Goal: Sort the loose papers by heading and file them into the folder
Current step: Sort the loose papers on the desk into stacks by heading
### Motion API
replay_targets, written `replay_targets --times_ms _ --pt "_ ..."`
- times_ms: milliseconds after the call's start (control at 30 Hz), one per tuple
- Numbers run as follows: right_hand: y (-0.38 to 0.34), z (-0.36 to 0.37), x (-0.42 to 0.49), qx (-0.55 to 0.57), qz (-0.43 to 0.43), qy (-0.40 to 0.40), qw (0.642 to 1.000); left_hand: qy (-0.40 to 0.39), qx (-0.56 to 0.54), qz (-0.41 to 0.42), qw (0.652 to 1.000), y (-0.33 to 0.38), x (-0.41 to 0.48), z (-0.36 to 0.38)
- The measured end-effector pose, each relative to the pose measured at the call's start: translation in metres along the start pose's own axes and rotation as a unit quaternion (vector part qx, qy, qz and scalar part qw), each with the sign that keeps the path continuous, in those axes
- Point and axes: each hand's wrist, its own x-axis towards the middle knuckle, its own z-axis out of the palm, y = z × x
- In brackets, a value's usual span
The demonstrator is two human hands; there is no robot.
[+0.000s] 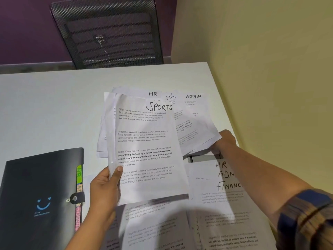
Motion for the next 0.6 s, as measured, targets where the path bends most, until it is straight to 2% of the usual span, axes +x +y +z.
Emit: replay_targets --times_ms 300,600 --pt "-0.001 -0.012 0.003 -0.061 0.026 -0.01 0.998 0.006 0.012 0.004 1.0 0.005 -0.002 0.006" --pt "-0.002 -0.005 -0.007 -0.036 -0.012 0.046 0.998 0.002 0.018 0.005 1.0 0.01 0.004 0.016"
